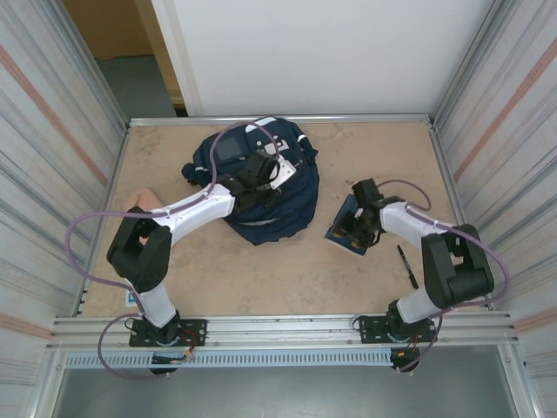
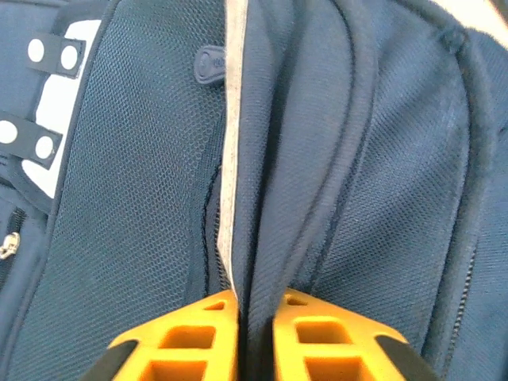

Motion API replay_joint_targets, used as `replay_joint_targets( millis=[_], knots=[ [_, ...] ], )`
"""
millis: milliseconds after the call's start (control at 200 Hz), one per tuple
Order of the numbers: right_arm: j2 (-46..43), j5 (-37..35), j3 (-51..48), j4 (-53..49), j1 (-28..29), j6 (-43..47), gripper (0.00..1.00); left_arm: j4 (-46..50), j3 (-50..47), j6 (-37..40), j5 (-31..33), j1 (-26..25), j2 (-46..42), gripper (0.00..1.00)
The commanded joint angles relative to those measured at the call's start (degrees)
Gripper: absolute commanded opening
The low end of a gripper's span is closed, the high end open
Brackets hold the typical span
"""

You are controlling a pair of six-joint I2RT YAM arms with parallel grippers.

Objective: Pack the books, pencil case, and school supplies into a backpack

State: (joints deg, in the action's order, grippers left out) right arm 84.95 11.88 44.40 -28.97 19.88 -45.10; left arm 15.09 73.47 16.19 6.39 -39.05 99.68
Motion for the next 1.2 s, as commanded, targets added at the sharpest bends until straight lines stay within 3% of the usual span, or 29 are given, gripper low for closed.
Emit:
replay_joint_targets(
  millis=[0,90,155,236,336,456,501,556,656,847,947,1193],
  knots=[
    [-5.04,-4.29,-5.22,-5.63,7.64,-7.72,0.51,-1.36,2.22,-6.67,-4.46,0.09,-2.39,0.37],
    [-12.3,-6.87,-8.81,-6.4,14.37,-11.6,0.51,1.73,2.36,-12.02,-7.8,0.05,-4.85,0.53],
    [-16.38,-6.45,-10.43,-7.47,17.8,-12.99,0.51,2.55,1.17,-15.94,-12.08,-0.05,-6.83,0.58],
    [-20.6,-6.58,-10.01,-13.05,17.76,-12.01,0.53,3.15,-0.52,-21.04,-16.84,-0.92,-8.56,0.62],
    [-27.05,-8.86,-6.52,-19.48,11.63,-4.2,0.55,2.28,-3.01,-24.83,-20.83,-4.64,-8.86,0.63],
    [-30.36,-2.23,-3.19,-20.05,-4.33,4.94,0.57,-0.25,-3.15,-29.81,-22.77,-10.76,-4.55,0.63],
    [-29.76,-0.8,-2.79,-18.63,-9.96,7.14,0.54,-0.26,-1.72,-31.09,-22.2,-12.54,-1.86,0.63],
    [-28.54,2.02,-2.83,-16.06,-15.45,9.7,0.44,0.18,0.4,-32.08,-21.09,-14.42,1.61,0.63],
    [-22.04,3.23,-2.04,-12.88,-19.86,12.76,0.32,1.59,4.44,-34.28,-18.05,-16.27,7.82,0.62],
    [-12.58,-1.71,-1.79,-9.65,-20.01,15.04,0.27,2.66,6.86,-39.28,-15.57,-16.76,15.05,0.64],
    [-10.73,-4.22,-2.65,-9.36,-20.03,16.15,0.28,4.78,8.62,-39.53,-18.21,-17.44,17.13,0.66],
    [-3.21,2.04,-4.21,-7.72,-17.51,17.9,0.28,3.78,6.94,-41.68,-25.17,-18.27,17.42,0.68]
  ],
)
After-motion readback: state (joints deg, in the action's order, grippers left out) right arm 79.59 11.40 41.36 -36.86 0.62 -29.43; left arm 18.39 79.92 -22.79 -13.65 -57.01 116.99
